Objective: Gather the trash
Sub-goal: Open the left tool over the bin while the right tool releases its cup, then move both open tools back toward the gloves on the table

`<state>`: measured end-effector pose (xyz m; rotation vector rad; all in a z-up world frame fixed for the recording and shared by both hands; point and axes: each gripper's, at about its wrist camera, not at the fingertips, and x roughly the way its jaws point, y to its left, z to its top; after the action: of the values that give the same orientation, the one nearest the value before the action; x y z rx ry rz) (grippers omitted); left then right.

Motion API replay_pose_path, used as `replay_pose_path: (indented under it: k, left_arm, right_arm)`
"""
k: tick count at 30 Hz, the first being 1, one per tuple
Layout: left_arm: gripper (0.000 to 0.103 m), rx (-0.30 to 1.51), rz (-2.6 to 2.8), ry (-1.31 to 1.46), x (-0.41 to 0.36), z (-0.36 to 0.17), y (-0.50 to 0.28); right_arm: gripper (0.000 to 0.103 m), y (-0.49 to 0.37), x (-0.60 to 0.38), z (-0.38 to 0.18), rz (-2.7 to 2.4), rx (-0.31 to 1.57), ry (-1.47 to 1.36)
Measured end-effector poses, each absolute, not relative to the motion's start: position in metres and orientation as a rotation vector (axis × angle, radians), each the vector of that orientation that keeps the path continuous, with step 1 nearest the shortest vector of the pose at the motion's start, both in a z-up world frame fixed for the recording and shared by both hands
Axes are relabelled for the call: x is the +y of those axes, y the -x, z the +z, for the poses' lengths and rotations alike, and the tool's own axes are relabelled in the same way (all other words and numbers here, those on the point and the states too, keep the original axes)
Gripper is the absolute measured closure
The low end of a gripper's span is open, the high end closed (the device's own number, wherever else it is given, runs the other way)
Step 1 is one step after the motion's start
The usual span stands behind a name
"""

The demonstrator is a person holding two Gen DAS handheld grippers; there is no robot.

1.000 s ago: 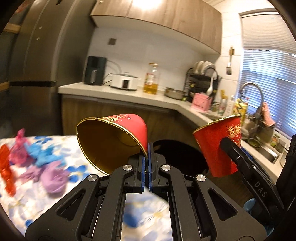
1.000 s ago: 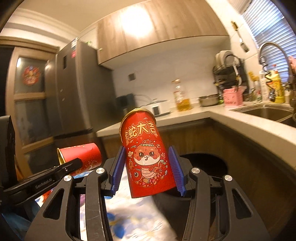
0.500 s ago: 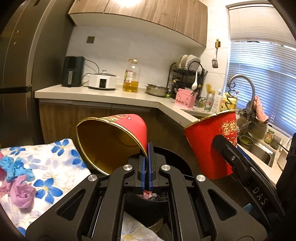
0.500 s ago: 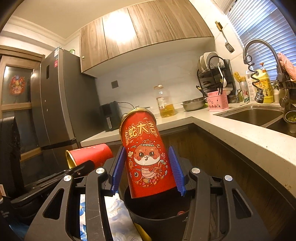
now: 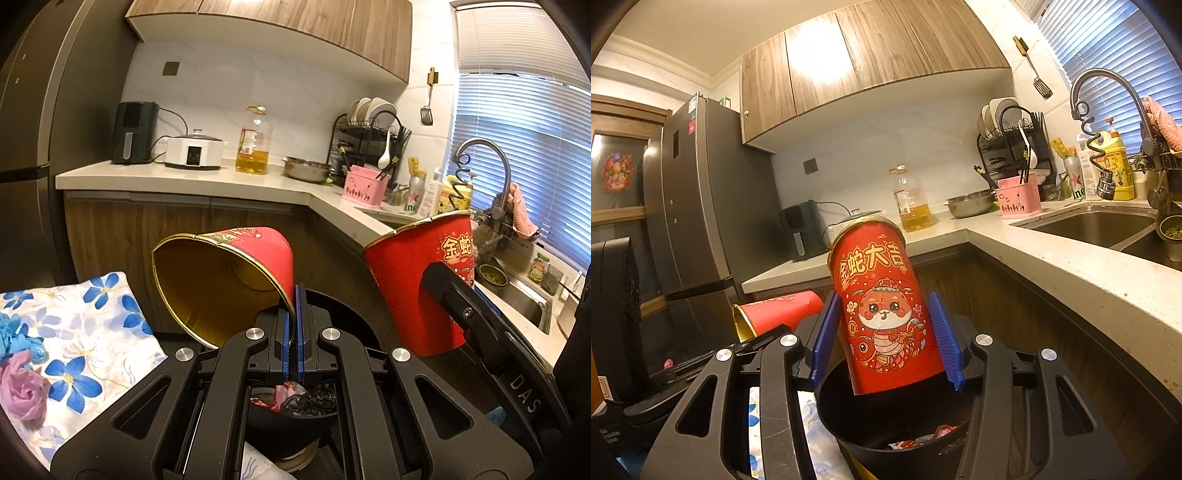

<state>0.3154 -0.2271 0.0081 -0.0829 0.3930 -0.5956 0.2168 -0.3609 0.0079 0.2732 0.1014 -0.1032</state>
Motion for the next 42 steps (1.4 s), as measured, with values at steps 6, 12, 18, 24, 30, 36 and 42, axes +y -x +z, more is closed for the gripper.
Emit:
replay_pose_path:
  k: [6,12,18,24,30,36,42]
  left_arm:
    - [0.101,0.404,-0.609,0.074,-0.235,0.004,-0.325]
    - [0.064,0.428,-0.622,0.075,-0.244,-0.004,-0.341]
    - [0.024,0.462,-0.534,0.181,-0.218,-0.019,-0.356]
    - [0.021,0.468,-0.422,0.215,-0.188,-0.026,-0.356]
    - [0.020,0.450,-0.386,0.203,-0.177,-0.022,-0.343]
    - [0.019,0.437,-0.362,0.186,-0.171,-0.013,-0.328]
    - [0.018,0.417,-0.346,0.159,-0.166,-0.003,-0.308]
  right_arm:
    - [0.053,-0.226,-0.363,0.006,-0.107,0.103,-0.273]
    - [0.051,-0.237,-0.369,0.003,-0.115,0.110,-0.288]
    - [0.041,-0.253,-0.377,-0.006,-0.106,0.138,-0.309]
    - [0.026,-0.254,-0.381,-0.016,-0.119,0.175,-0.324]
    - [0.026,-0.246,-0.373,-0.011,-0.132,0.174,-0.294]
    - [0.023,-0.237,-0.366,-0.003,-0.142,0.183,-0.275]
    - [0.023,-0.218,-0.354,0.003,-0.134,0.179,-0.243]
